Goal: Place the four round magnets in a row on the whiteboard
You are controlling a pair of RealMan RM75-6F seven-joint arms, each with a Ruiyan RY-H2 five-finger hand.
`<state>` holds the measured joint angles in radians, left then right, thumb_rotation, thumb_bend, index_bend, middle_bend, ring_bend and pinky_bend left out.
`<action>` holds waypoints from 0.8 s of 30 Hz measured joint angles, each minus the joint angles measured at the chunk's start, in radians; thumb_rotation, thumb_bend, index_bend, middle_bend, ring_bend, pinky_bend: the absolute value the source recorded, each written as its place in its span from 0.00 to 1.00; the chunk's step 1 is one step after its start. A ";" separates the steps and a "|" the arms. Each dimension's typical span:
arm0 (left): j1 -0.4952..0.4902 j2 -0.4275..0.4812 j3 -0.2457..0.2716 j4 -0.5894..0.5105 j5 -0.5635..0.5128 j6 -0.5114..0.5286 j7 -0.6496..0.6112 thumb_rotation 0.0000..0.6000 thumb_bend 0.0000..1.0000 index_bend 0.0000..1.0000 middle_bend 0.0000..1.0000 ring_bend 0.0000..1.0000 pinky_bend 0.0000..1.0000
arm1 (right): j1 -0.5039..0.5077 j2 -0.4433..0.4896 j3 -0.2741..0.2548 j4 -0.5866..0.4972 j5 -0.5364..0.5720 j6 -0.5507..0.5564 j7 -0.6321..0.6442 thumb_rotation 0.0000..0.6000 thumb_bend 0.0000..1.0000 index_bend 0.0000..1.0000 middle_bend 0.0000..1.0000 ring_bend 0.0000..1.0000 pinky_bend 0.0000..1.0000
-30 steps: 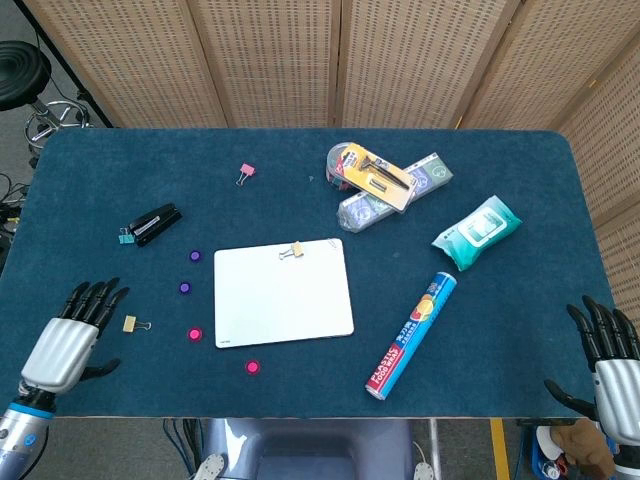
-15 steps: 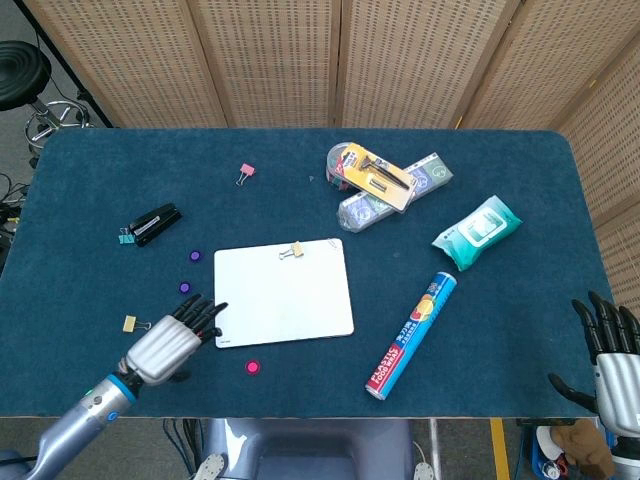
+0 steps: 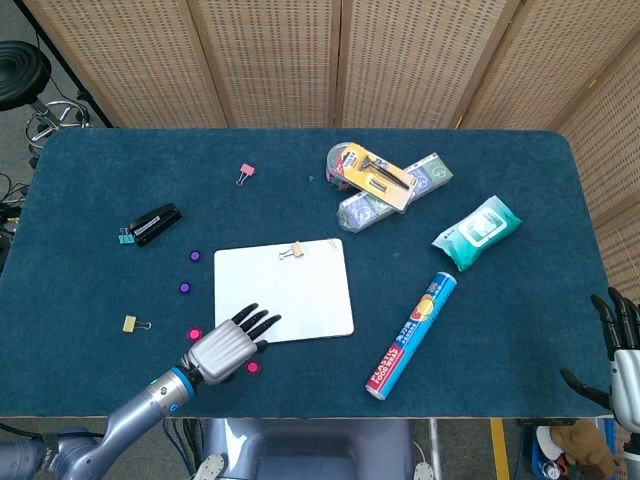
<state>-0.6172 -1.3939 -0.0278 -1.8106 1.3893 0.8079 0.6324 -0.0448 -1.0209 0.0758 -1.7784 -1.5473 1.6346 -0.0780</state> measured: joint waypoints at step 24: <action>-0.029 -0.107 0.063 0.035 -0.114 0.066 0.126 1.00 0.25 0.45 0.00 0.00 0.00 | -0.005 0.023 -0.005 -0.014 0.001 0.000 0.030 1.00 0.00 0.00 0.00 0.00 0.00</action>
<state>-0.6460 -1.5006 0.0355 -1.7760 1.2751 0.8737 0.7583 -0.0501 -0.9978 0.0708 -1.7928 -1.5468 1.6348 -0.0485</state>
